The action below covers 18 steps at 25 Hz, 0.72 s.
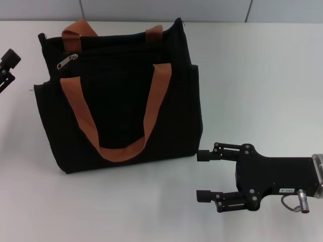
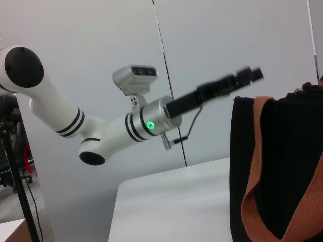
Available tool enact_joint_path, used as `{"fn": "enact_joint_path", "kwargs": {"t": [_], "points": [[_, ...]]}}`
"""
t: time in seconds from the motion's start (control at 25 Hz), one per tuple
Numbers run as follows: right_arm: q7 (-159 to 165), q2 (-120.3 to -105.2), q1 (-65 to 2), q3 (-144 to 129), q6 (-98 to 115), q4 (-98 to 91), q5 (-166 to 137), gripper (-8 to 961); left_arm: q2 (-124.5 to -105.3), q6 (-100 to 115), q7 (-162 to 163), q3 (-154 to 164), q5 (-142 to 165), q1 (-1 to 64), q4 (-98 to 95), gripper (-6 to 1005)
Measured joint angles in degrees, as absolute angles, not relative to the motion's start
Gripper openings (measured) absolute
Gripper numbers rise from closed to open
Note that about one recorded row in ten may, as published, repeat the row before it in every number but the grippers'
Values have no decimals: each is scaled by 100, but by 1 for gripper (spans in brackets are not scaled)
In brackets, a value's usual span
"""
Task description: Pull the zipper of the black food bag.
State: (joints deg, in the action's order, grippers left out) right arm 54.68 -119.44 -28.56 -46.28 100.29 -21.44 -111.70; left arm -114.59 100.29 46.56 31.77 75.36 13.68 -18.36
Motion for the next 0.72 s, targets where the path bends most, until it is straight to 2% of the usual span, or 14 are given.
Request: {"fn": "enact_joint_path", "kwargs": {"t": [0.4,0.72], "points": [[5463,-11936,-2856,-4618,10027,-2144,-11170,799,-11304,9251,4616,3209,8776,1525,-1928,769],[5462,-11935,-2866,-4613,10028,-2149,-11170,799,-11339,8727,4596,3209,9221,1819,-2020,764]]}}
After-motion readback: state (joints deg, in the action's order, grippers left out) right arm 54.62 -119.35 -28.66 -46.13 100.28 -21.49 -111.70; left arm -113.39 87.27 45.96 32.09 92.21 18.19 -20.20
